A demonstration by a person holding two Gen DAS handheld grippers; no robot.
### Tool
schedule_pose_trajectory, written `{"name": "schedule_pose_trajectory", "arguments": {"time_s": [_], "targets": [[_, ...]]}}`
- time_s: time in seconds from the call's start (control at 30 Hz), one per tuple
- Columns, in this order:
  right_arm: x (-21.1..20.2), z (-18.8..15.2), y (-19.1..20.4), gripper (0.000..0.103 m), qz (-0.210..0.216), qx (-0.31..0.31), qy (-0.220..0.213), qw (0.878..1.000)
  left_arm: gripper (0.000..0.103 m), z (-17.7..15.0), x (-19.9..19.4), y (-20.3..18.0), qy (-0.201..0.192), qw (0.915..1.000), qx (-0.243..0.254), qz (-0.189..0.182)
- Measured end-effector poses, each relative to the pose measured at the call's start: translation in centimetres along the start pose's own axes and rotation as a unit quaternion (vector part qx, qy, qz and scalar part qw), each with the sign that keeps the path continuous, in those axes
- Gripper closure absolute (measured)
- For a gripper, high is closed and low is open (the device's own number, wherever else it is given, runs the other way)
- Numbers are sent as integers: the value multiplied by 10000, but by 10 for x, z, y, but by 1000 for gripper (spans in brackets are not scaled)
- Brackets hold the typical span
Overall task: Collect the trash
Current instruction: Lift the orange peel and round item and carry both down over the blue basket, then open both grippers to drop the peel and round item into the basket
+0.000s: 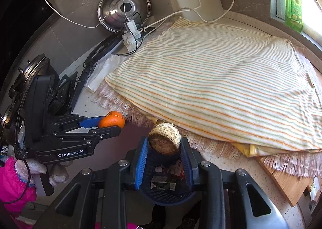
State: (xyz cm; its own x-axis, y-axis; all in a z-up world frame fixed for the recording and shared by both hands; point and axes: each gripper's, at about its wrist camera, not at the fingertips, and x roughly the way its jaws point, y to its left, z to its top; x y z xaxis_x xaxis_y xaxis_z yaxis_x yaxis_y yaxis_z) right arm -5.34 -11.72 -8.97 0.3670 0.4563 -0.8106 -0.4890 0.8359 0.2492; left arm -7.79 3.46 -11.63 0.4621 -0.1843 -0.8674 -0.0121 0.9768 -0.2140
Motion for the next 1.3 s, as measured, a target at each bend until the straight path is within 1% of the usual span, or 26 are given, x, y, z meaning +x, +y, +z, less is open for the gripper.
{"name": "schedule_pose_trajectory", "arguments": {"time_s": [0.27,0.43,0.8,0.9,0.97,1.1,1.3], "targets": [[10,-26,8,70,6,9,267,9996,59,-34,15,2,349,9994,-31,-29],[18,-42,10,70,31,57,432,9990,59,-53,26,5,536,9985,-49,16],[39,-69,15,70,-27,-14,747,9972,59,-84,52,9,864,9962,-88,119],[46,-74,15,70,-29,-10,842,9964,59,-89,59,8,951,9953,-113,144],[51,-76,14,70,-28,3,906,9959,59,-84,69,8,1013,9946,-135,166],[64,-80,15,70,-90,-61,1027,9947,59,-87,80,11,1115,9933,-176,224],[85,-84,15,70,-178,-175,1223,9922,59,-91,90,9,1196,9921,-194,340]]}}
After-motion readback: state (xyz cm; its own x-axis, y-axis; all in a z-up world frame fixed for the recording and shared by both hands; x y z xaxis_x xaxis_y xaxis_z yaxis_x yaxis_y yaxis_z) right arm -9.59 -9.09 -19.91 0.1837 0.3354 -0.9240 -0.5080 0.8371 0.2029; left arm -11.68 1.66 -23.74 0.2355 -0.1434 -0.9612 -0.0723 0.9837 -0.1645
